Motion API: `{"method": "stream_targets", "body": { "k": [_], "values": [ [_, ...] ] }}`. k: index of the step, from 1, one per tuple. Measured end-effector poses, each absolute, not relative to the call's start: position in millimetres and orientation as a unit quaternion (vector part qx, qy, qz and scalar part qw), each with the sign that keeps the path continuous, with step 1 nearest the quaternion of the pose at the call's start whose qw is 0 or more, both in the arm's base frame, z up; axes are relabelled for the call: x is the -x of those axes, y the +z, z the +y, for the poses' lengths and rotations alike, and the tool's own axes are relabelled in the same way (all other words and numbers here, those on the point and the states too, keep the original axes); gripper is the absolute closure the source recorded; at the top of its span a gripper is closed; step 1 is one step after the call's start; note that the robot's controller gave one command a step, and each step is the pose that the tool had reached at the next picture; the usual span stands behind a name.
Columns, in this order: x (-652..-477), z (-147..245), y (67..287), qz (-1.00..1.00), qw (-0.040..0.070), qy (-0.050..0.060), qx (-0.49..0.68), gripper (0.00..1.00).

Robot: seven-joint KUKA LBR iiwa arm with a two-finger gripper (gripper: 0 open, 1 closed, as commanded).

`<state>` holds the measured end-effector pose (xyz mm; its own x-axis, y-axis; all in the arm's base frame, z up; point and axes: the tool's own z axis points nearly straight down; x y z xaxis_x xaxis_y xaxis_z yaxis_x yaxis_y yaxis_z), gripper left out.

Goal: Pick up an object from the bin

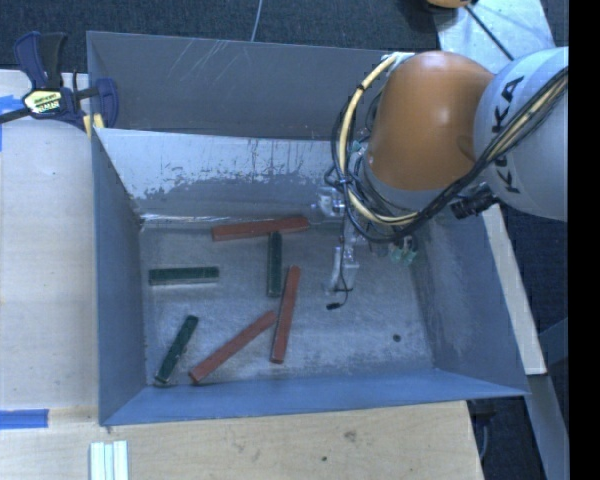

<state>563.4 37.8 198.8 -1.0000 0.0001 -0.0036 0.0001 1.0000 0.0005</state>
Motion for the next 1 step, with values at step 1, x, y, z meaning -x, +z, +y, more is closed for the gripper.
{"method": "stream_targets", "body": {
  "k": [1],
  "values": [
    [-530.6, 77.4, 124.5, 0.999, 0.003, 0.0, 0.036, 0.0]
  ]
}}
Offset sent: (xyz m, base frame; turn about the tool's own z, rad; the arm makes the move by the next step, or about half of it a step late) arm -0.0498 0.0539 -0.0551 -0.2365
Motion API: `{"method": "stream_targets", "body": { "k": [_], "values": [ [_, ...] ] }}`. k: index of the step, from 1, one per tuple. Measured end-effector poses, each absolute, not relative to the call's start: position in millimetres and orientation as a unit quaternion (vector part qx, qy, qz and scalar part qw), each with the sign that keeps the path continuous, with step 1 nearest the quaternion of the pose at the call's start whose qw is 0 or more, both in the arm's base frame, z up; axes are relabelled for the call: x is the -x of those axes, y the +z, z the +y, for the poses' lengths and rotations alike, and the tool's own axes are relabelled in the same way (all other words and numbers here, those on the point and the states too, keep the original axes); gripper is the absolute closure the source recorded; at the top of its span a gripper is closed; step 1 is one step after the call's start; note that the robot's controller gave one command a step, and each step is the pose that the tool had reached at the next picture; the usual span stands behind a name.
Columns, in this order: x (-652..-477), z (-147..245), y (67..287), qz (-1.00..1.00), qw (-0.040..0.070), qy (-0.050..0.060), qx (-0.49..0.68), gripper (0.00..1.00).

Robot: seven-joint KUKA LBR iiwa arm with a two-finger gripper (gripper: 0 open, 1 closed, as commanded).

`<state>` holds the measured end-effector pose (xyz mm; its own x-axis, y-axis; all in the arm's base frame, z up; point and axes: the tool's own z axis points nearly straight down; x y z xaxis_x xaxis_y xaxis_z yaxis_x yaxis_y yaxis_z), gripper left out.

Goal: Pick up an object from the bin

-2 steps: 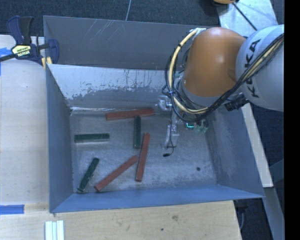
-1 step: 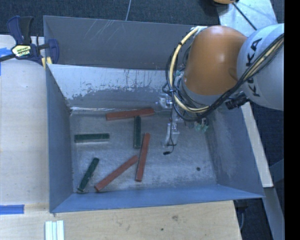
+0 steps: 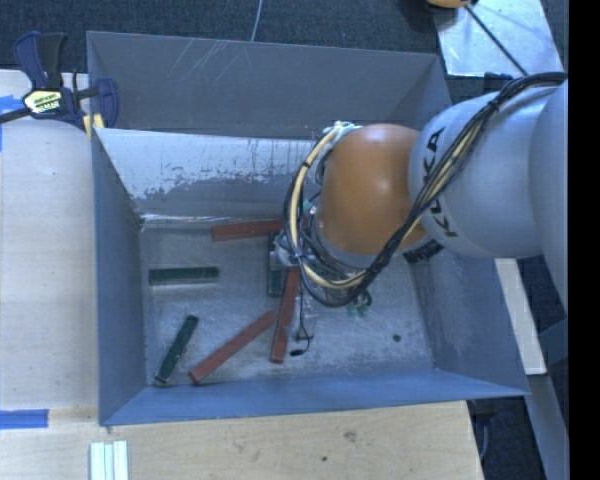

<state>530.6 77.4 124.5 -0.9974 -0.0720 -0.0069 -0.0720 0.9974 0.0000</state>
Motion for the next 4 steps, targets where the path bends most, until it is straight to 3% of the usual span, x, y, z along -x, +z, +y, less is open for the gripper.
{"method": "stream_targets", "body": {
  "k": [1, 2, 3, 4],
  "values": [
    [-517.7, 90, 93, 0.998, -0.001, 0.0, 0.066, 0.0],
    [-528.0, 111, 125, 0.99, 0.001, 0.0, 0.14, 0.0],
    [-522.9, 137, 80, 0.988, 0.003, 0.0, 0.157, 0.0],
    [-529.6, 145, 71, 0.955, 0.003, 0.001, 0.298, 1.0]
  ]
}}
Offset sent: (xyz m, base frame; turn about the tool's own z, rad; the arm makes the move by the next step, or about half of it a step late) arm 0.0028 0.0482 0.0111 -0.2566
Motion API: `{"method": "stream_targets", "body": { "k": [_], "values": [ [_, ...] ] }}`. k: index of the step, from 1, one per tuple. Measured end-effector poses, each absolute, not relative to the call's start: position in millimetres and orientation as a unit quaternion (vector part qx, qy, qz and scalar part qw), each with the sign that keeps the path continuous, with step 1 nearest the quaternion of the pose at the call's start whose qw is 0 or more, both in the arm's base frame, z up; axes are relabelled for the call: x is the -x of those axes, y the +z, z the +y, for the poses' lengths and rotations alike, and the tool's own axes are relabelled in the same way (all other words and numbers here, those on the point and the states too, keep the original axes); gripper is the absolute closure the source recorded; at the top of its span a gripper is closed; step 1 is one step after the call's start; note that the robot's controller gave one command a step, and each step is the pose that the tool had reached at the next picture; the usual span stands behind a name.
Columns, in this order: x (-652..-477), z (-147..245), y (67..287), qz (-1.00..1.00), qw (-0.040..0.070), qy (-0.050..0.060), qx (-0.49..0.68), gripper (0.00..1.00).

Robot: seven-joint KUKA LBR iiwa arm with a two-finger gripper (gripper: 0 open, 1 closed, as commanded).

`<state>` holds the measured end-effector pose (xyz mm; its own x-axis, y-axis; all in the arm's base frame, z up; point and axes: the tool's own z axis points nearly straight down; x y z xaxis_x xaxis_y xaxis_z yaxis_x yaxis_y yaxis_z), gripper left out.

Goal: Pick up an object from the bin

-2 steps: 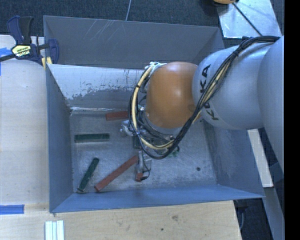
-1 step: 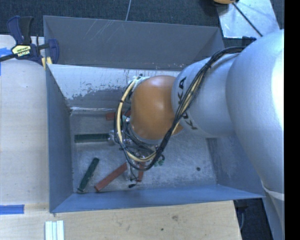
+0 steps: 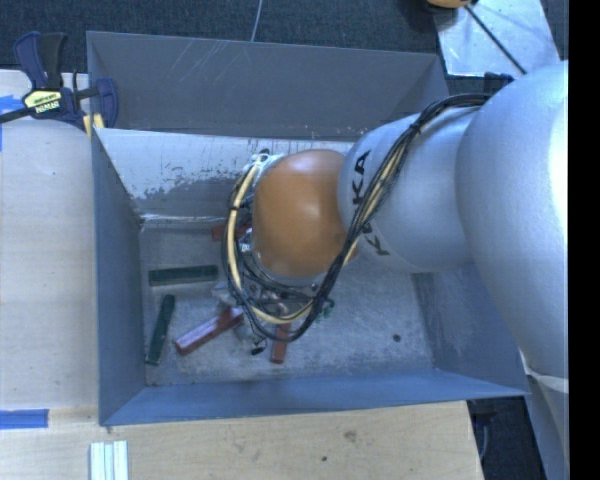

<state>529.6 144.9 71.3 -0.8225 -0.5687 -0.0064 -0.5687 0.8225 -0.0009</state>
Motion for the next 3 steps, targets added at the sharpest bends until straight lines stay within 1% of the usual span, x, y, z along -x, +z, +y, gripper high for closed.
{"method": "stream_targets", "body": {
  "k": [1, 2, 3],
  "values": [
    [-529.7, 145, 71, 0.955, 0.003, 0.001, 0.298, 1.0],
    [-527.6, 144, 78, 0.955, -0.001, 0.0, 0.297, 1.0],
    [-527.2, 144, 97, 0.955, -0.002, 0.0, 0.297, 1.0]
  ]
}}
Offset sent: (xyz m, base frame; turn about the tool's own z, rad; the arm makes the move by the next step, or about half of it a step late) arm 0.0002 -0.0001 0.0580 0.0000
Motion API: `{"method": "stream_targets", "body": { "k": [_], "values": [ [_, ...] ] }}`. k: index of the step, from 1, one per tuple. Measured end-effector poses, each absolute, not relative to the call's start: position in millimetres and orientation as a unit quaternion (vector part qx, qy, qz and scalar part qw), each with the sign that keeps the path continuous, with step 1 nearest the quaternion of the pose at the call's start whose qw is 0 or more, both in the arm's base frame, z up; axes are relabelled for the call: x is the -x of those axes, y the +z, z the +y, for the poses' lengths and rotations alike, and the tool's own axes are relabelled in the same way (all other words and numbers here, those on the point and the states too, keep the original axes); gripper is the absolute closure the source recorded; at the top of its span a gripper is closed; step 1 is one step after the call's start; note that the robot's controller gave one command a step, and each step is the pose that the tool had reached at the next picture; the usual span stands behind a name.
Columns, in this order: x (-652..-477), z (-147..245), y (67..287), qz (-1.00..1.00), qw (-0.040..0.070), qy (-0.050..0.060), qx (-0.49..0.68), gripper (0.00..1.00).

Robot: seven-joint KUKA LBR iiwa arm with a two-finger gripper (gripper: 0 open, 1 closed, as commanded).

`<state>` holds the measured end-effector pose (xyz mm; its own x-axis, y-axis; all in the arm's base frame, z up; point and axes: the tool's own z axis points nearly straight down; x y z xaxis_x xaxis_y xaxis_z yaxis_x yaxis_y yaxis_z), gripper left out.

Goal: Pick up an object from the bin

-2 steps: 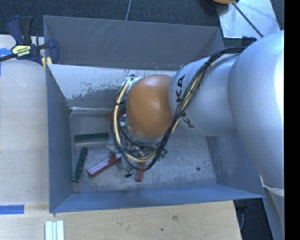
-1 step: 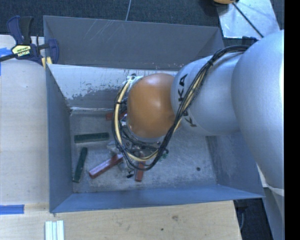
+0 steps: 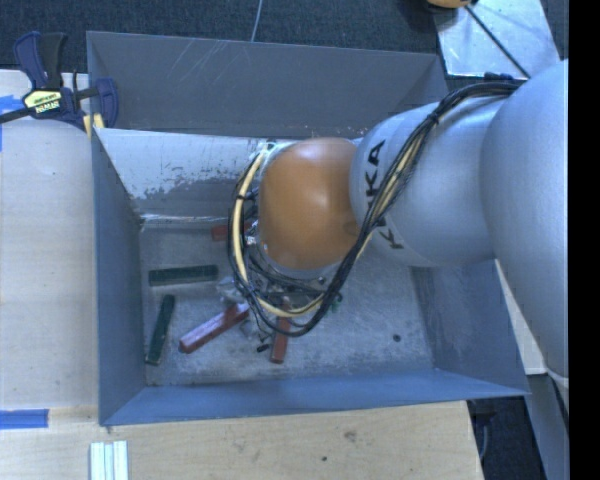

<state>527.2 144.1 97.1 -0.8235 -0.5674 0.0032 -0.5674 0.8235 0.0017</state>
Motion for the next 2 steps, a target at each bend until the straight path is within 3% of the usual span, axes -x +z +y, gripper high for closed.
{"method": "stream_targets", "body": {
  "k": [2],
  "values": [
    [-529.1, 144, 128, -0.955, -0.002, 0.0, -0.297, 1.0]
  ]
}}
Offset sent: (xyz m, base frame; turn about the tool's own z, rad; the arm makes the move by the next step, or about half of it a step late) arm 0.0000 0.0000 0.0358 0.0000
